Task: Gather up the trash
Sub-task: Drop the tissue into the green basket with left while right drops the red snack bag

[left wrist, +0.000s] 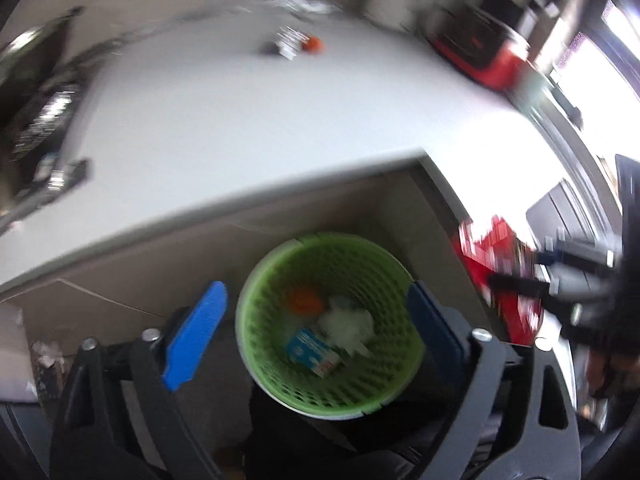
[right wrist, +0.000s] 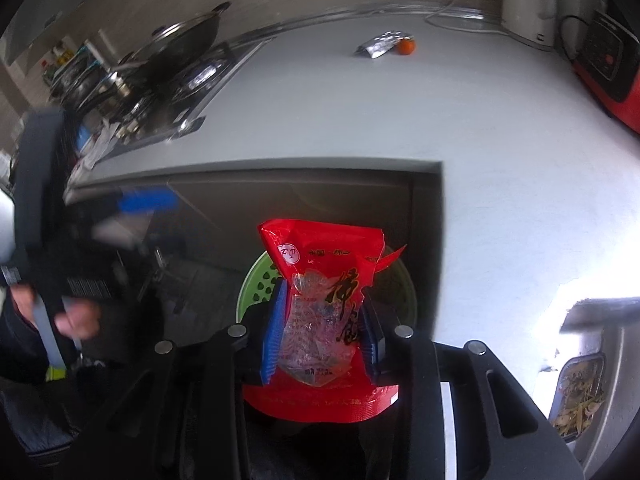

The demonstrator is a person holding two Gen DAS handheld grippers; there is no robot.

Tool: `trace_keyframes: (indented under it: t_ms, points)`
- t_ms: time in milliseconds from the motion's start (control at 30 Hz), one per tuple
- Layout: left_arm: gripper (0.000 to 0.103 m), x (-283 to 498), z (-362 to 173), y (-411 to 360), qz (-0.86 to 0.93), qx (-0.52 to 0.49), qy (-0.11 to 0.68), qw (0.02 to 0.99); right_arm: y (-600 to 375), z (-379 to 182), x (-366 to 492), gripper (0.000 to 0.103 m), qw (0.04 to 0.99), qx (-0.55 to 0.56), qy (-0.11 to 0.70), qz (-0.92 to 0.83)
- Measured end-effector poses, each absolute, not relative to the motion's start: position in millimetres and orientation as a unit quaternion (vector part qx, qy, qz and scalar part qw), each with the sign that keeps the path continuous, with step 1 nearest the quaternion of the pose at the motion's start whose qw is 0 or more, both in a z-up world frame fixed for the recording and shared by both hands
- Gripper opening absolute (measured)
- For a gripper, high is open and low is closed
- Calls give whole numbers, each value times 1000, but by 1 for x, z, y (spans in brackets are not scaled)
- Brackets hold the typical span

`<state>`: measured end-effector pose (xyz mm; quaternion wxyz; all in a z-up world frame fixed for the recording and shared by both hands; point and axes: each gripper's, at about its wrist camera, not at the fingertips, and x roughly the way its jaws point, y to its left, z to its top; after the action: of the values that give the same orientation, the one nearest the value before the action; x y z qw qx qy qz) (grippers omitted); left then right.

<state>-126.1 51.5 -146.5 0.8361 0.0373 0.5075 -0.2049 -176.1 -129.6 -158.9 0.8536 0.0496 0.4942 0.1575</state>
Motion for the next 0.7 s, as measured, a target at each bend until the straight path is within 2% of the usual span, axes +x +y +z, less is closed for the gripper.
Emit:
trace_keyframes:
  t_ms: [100, 167, 300, 367, 433, 700]
  points:
    - [95, -115, -135, 69, -169, 25, 493, 853, -118, -167, -171, 39, 848, 39, 503, 165]
    - [95, -106, -126, 81, -150, 13, 485, 862, -112, -173, -168, 46, 842, 37, 510, 171]
    - [95, -93, -118, 100, -121, 2, 475, 872, -100, -185, -161, 55, 832, 28, 525, 177]
    - [95, -90, -118, 107, -117, -4, 474, 873, -96, -192, -157, 67, 826, 27, 534, 177]
    - [95, -88, -118, 110, -117, -6, 475, 872, -94, -196, -154, 73, 822, 30, 542, 175]
    - [95, -79, -123, 115, -124, -2, 479, 869, -93, -197, -147, 77, 819, 46, 550, 157]
